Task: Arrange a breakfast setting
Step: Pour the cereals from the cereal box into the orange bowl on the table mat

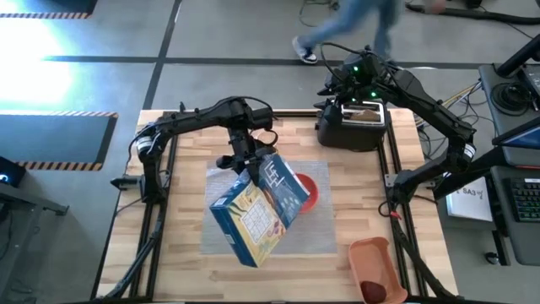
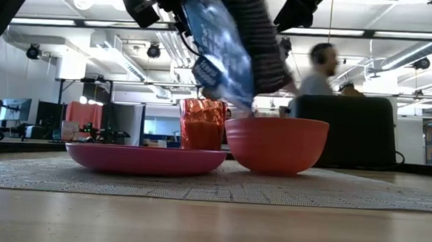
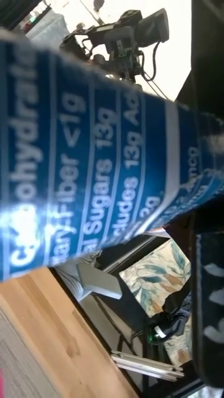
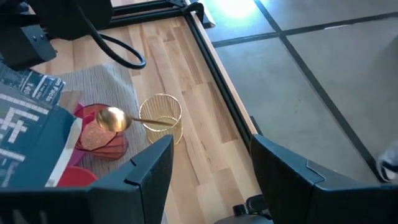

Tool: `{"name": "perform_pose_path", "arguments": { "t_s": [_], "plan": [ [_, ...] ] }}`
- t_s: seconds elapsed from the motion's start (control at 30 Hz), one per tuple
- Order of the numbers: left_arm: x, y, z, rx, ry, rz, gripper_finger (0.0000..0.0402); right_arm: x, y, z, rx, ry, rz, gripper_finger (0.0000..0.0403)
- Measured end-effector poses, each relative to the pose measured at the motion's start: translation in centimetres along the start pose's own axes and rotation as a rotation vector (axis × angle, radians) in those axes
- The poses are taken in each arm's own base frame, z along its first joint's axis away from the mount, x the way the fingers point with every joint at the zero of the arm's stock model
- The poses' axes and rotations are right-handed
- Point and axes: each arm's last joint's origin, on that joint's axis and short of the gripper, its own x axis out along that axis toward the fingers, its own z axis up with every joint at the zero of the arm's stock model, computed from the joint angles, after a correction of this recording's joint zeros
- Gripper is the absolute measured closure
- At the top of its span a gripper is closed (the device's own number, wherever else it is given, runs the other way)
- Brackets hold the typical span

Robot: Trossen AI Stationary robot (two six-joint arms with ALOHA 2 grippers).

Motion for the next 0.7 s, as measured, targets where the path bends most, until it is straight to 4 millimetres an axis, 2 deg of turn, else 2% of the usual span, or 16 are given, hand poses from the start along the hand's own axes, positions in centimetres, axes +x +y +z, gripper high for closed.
{"name": "perform_pose_path", "arguments": {
  "t_s": [0.7],
  "plan": [
    [-0.36, -0.21, -0.11, 0.001, -0.028, 0.014, 0.0333, 0.0, 0.01, 0.0, 0.0, 0.0, 0.0, 0.0199]
  ]
}}
